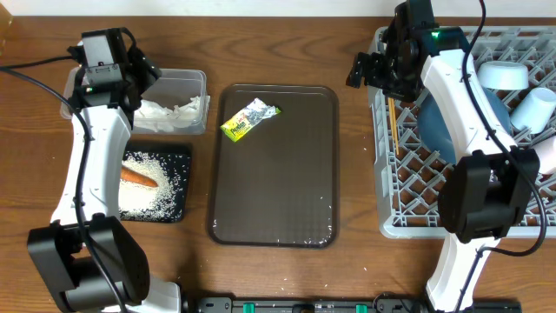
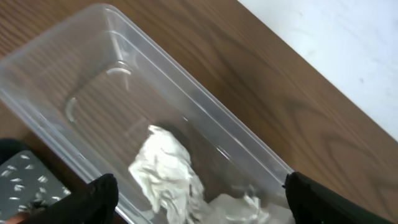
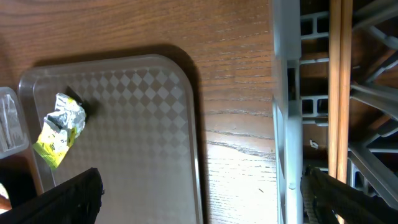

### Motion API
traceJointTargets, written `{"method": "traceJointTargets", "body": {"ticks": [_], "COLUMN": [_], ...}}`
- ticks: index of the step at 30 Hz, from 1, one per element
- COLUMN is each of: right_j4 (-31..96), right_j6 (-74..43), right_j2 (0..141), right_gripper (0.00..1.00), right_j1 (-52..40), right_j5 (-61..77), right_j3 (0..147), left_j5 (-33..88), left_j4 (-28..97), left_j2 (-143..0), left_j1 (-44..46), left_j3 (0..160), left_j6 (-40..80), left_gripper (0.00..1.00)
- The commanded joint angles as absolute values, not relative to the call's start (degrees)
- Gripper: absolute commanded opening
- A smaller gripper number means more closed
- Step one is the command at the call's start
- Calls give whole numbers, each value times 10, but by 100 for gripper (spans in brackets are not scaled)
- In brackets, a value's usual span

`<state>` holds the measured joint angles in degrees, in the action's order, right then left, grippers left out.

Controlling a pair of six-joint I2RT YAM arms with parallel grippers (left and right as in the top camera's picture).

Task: Sort waste into correct bins and load items into the dishwasher rack
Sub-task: 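Release the tissue into the clear bin and return the left gripper right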

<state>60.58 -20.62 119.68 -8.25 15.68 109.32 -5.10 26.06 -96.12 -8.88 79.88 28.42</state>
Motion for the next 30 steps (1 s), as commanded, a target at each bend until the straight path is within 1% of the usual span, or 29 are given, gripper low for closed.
{"method": "traceJointTargets", "body": {"ticks": [1, 4, 6, 7, 9, 12, 14, 18, 20, 23, 27, 30], "right_j4": [606, 606, 606, 606, 606, 606, 606, 606, 606, 606, 606, 606], "right_j6": [-212, -212, -212, -212, -212, -212, -212, -212, -212, -212, -212, -212], "right_j2": [1200, 1200, 1200, 1200, 1200, 1200, 1200, 1200, 1200, 1200, 1200, 1200], "right_gripper": [99, 99, 99, 99, 99, 99, 99, 99, 99, 99, 99, 99], "right_j1": [-87, -87, -87, -87, -87, -87, -87, -87, -87, -87, -87, -87], "right_j5": [159, 159, 159, 159, 159, 159, 159, 159, 159, 159, 159, 159], "right_j3": [1094, 1094, 1094, 1094, 1094, 1094, 1094, 1094, 1094, 1094, 1094, 1094], "left_j5": [67, 207, 263, 270, 264, 259, 251, 173, 157, 155, 138, 138], "left_j4": [272, 277, 283, 284, 284, 284, 284, 285, 284, 283, 284, 274], "left_j2": [-947, -947, -947, -947, -948, -955, -965, -997, -1017, -1048, -1086, -1108], "left_j1": [-85, -77, -60, -45, -14, 46, 84, 147, 168, 184, 187, 187], "left_j3": [798, 798, 798, 797, 796, 793, 793, 793, 793, 793, 793, 793], "left_j6": [278, 258, 253, 253, 236, 174, 154, 153, 156, 210, 365, 454], "left_gripper": [91, 91, 91, 91, 91, 91, 93, 95, 96, 98, 98, 98]}}
